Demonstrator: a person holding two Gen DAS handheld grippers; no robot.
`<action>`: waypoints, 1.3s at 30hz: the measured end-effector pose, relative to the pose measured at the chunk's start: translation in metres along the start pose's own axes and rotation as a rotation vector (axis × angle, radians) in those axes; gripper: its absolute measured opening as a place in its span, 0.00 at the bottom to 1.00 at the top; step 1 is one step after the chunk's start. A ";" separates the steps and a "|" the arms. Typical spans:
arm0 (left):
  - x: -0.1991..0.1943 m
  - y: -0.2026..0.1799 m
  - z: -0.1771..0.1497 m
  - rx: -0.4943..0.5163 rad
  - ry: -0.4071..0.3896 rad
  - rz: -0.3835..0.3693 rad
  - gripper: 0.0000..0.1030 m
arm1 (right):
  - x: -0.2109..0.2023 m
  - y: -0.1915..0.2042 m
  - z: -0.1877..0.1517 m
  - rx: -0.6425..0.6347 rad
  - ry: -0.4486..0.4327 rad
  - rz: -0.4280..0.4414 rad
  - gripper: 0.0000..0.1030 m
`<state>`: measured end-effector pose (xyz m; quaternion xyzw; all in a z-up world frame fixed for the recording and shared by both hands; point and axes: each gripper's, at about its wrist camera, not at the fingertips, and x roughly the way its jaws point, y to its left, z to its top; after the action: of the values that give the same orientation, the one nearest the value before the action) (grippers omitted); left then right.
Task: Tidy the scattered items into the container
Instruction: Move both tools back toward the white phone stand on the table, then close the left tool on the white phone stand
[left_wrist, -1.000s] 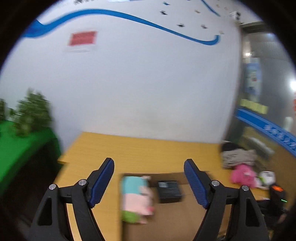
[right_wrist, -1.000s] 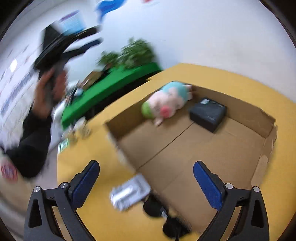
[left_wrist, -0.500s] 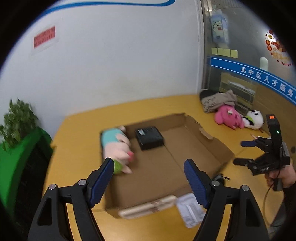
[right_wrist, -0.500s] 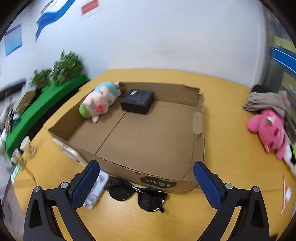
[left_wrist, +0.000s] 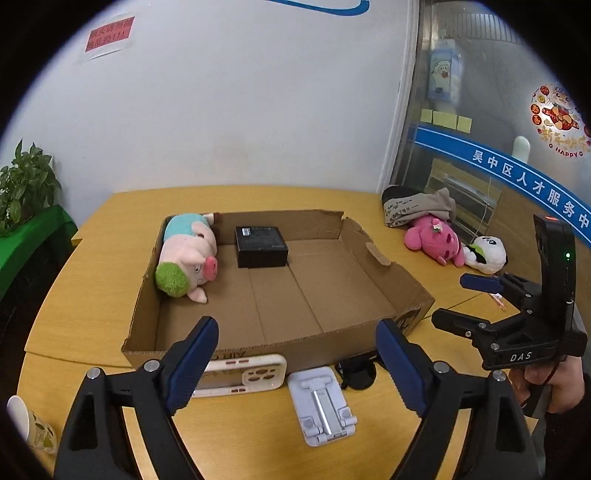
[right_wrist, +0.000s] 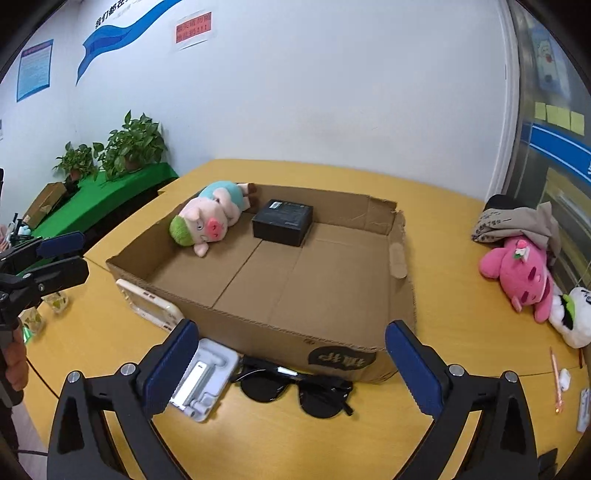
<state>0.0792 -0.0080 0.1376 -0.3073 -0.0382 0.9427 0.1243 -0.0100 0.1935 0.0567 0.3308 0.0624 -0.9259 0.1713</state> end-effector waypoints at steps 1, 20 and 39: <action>0.002 0.003 -0.002 -0.010 0.014 0.003 0.84 | 0.001 0.001 -0.002 0.002 0.006 0.003 0.99; 0.039 -0.002 -0.054 -0.078 0.106 0.052 0.84 | 0.036 0.013 -0.042 0.066 0.122 0.093 0.99; 0.123 -0.012 -0.097 -0.120 0.393 -0.084 0.82 | 0.066 0.007 -0.076 0.204 0.212 0.177 0.99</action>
<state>0.0431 0.0348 -0.0092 -0.4904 -0.0822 0.8546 0.1500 -0.0103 0.1861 -0.0445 0.4465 -0.0437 -0.8687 0.2098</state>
